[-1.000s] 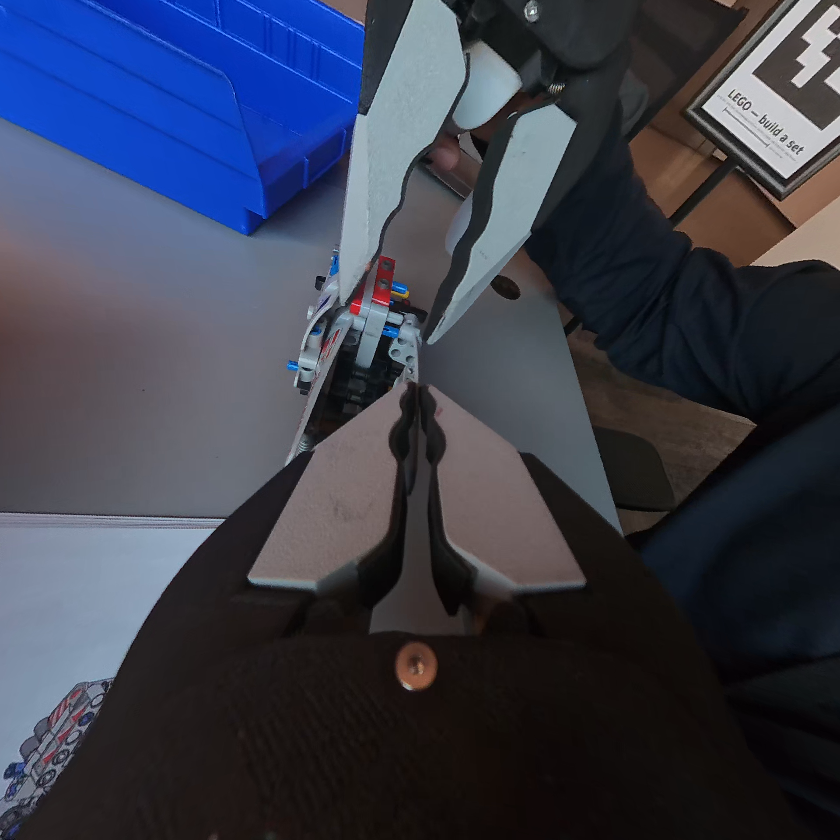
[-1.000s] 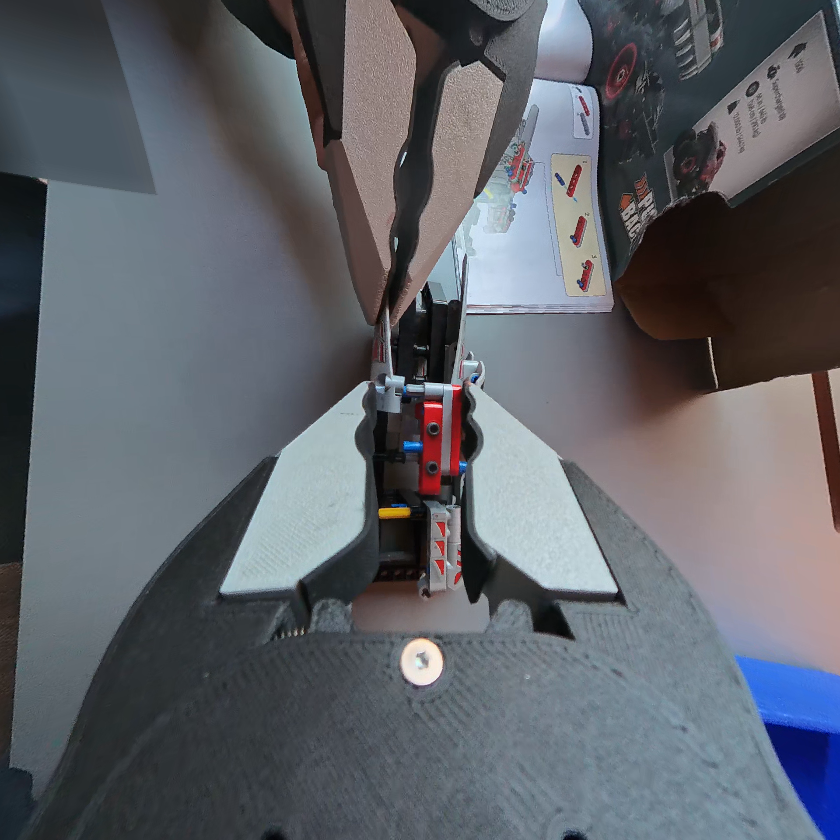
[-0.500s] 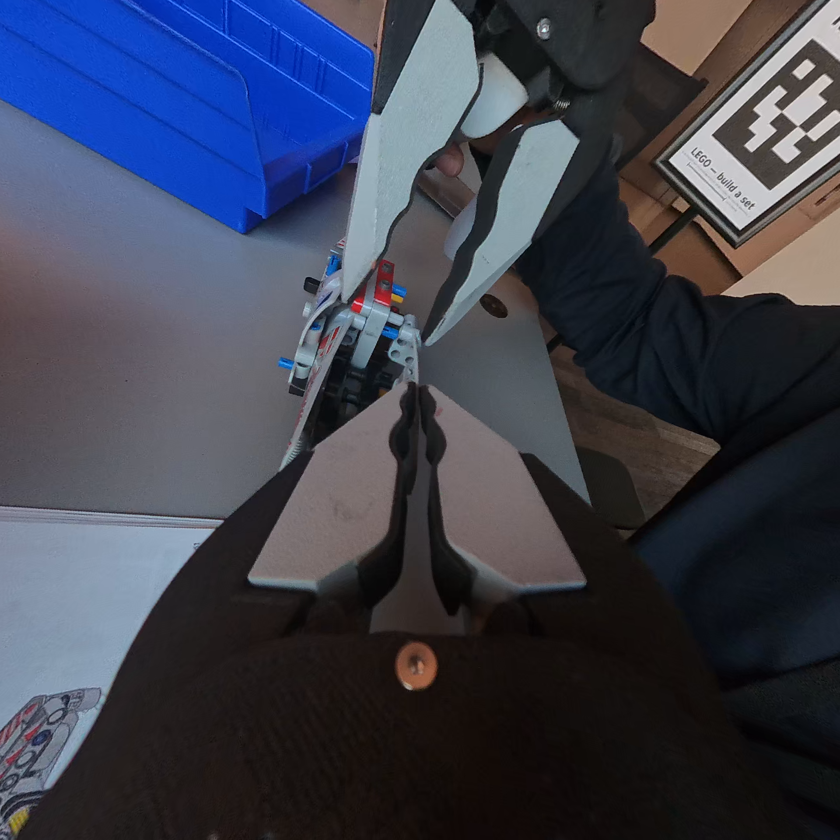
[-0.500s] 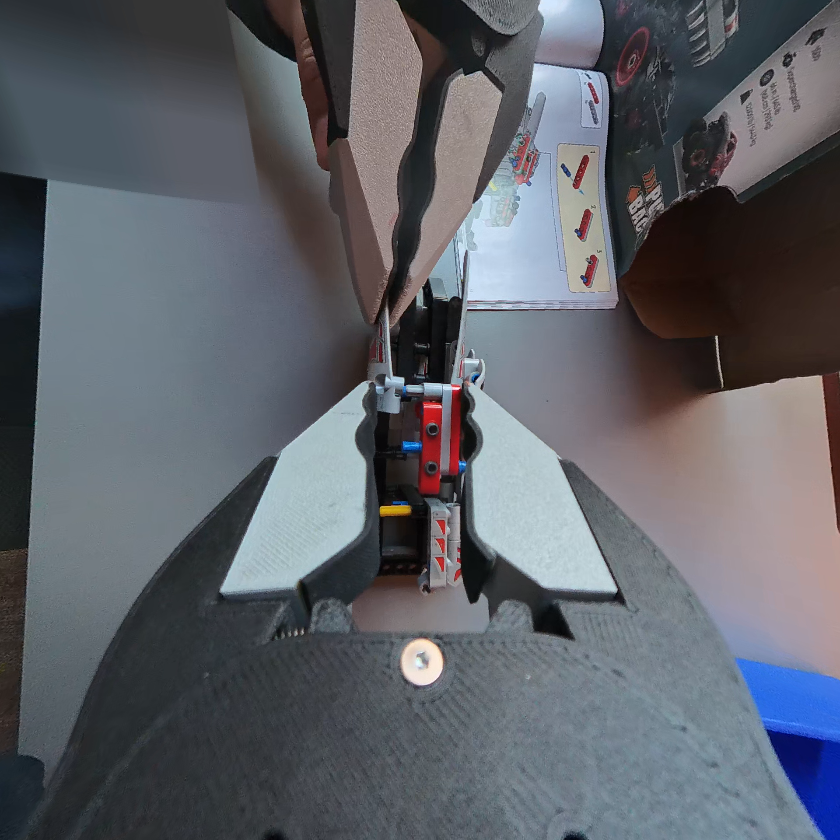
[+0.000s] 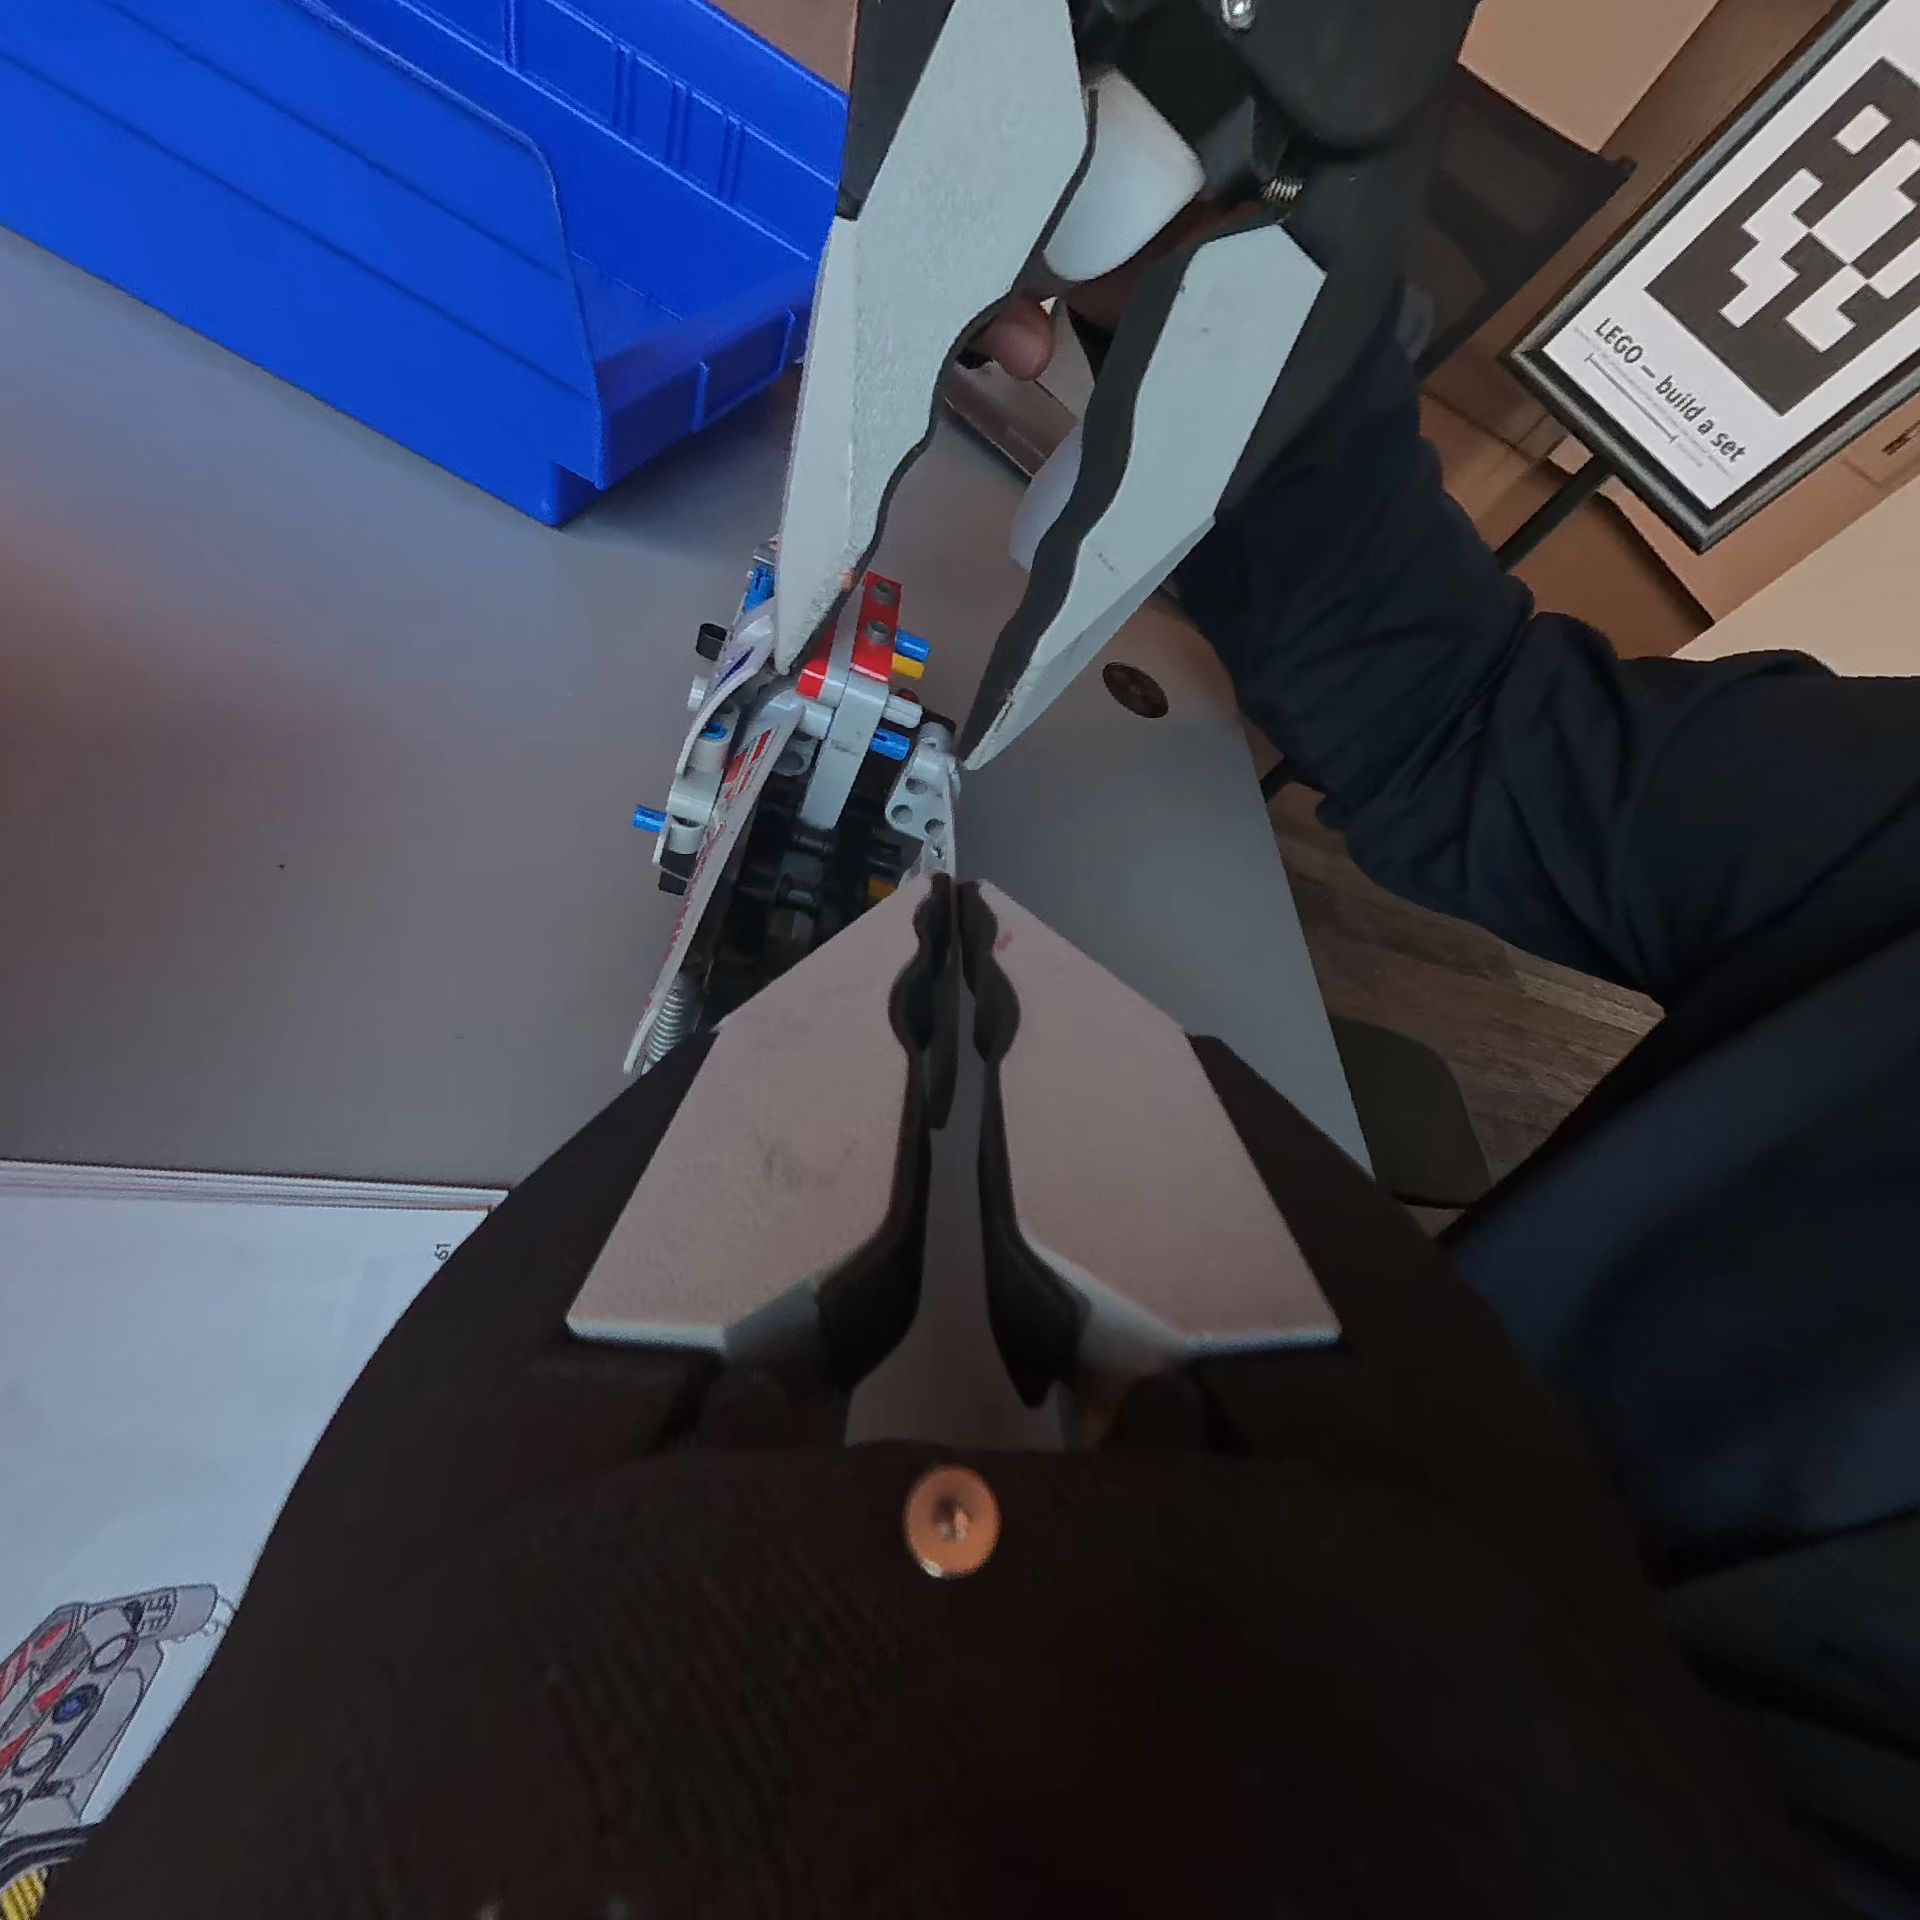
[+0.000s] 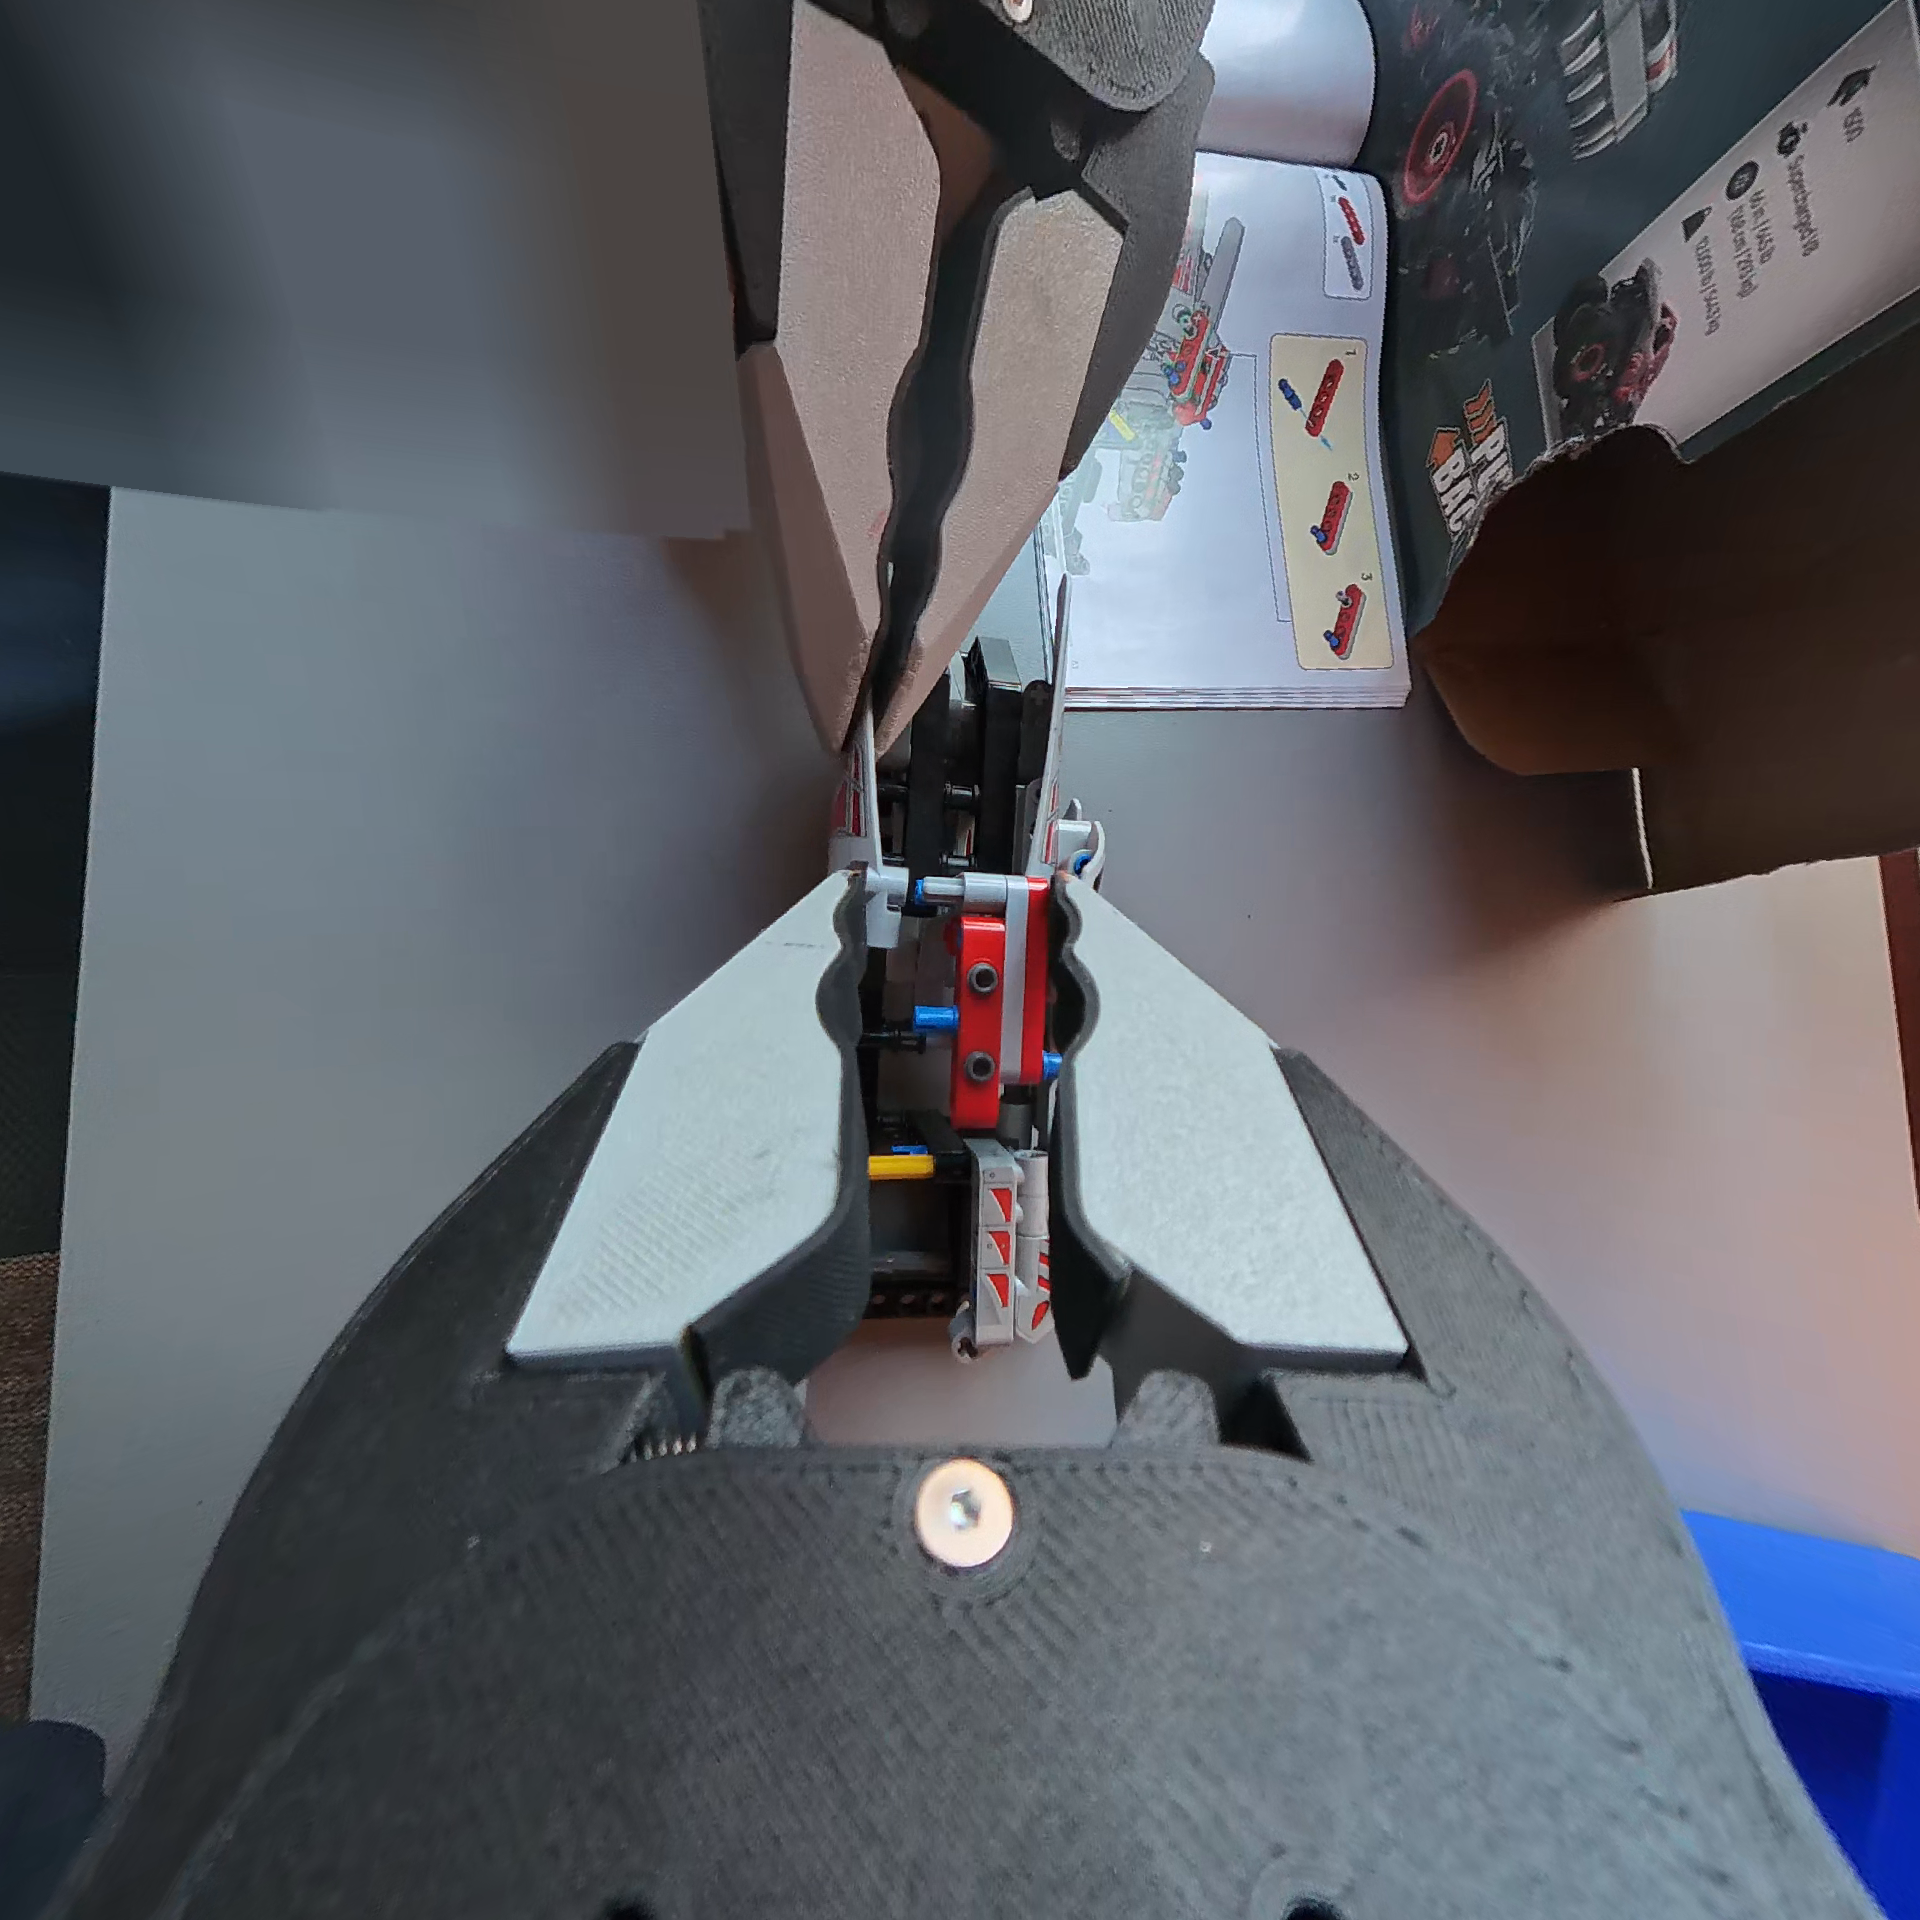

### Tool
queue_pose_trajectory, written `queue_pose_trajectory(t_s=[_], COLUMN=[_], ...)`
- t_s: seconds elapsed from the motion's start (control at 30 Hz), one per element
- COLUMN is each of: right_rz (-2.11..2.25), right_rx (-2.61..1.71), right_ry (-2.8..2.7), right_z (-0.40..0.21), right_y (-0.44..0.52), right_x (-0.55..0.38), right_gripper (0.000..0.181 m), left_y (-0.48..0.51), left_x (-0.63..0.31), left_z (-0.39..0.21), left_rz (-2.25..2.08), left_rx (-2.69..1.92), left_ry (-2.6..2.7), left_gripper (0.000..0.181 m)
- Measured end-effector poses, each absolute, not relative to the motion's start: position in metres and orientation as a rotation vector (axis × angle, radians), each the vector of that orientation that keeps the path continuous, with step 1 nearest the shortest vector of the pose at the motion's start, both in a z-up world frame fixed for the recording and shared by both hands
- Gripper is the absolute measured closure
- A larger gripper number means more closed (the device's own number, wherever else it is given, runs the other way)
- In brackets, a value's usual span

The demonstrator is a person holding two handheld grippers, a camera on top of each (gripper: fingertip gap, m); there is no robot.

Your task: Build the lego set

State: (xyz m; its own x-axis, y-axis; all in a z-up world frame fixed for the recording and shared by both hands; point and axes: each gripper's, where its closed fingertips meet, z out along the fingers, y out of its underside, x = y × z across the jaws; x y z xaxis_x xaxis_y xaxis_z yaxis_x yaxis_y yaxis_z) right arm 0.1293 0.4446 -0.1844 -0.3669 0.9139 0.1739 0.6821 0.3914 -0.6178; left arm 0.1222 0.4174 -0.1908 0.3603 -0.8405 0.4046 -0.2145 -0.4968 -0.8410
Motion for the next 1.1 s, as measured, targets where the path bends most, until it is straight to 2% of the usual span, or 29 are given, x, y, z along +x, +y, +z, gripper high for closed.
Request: queue_pose_trajectory(t_s=[1.1], right_rz=[0.47], right_rx=[-1.402], right_ry=[-2.203], right_z=[-0.186], right_y=[0.456], right_x=[0.124], right_gripper=[0.151], left_y=[0.431], left_x=[0.114], left_z=[-0.191], left_rz=[-1.211], left_rx=[-1.913], left_ry=[0.894], left_gripper=[0.181])
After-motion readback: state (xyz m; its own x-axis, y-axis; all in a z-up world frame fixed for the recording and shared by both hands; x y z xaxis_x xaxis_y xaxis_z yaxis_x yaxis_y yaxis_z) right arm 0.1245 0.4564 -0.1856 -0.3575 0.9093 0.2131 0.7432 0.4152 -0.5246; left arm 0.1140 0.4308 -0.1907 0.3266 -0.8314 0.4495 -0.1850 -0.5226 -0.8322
